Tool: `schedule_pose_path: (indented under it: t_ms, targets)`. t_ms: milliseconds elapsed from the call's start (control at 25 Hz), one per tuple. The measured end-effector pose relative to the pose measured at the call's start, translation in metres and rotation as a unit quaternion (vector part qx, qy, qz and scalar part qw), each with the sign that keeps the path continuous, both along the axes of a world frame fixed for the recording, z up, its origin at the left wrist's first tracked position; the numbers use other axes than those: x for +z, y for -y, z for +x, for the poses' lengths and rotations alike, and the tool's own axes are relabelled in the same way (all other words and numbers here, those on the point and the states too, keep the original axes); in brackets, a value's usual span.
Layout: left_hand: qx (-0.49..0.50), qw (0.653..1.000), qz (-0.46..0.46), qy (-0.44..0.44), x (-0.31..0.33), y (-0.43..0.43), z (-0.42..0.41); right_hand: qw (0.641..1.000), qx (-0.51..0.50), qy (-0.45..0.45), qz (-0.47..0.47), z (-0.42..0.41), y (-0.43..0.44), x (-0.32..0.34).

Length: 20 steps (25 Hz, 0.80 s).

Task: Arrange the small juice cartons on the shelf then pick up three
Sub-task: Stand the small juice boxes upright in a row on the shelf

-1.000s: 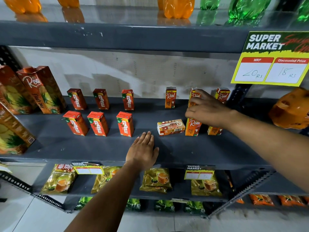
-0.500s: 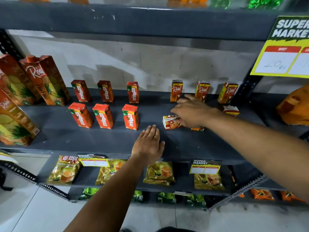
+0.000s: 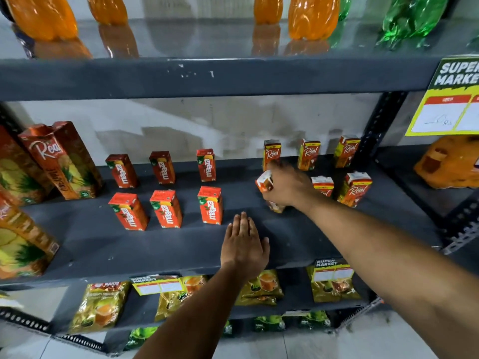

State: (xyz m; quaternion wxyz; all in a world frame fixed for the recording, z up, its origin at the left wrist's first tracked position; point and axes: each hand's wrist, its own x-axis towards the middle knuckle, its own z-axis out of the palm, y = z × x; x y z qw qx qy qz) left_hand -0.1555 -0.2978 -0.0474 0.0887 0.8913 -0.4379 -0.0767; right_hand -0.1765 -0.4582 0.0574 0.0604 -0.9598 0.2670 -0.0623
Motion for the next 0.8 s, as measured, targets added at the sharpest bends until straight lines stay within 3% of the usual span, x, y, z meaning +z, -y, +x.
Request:
schedule_pose_path:
  t_ms: [80,200,520,800]
  targets:
    - [-0.003,1.0,-0.01,0.0,0.0,0.0,0.001,0.997,-0.063,0.03,0.04,0.002,-0.003,0.001]
    - [-0.003,1.0,-0.022,-0.001,-0.002,-0.001,0.001,0.994,-0.101,-0.001,0.052,0.005,-0.011,-0.003]
    - [-0.005,1.0,-0.029,-0.01,0.001,-0.001,0.001,0.984,-0.112,-0.125,0.057,0.015,-0.02,0.018]
    - [-0.007,1.0,-0.008,-0.001,0.001,-0.002,0.003,0.984,-0.077,-0.154,0.038,0.027,-0.023,0.056]
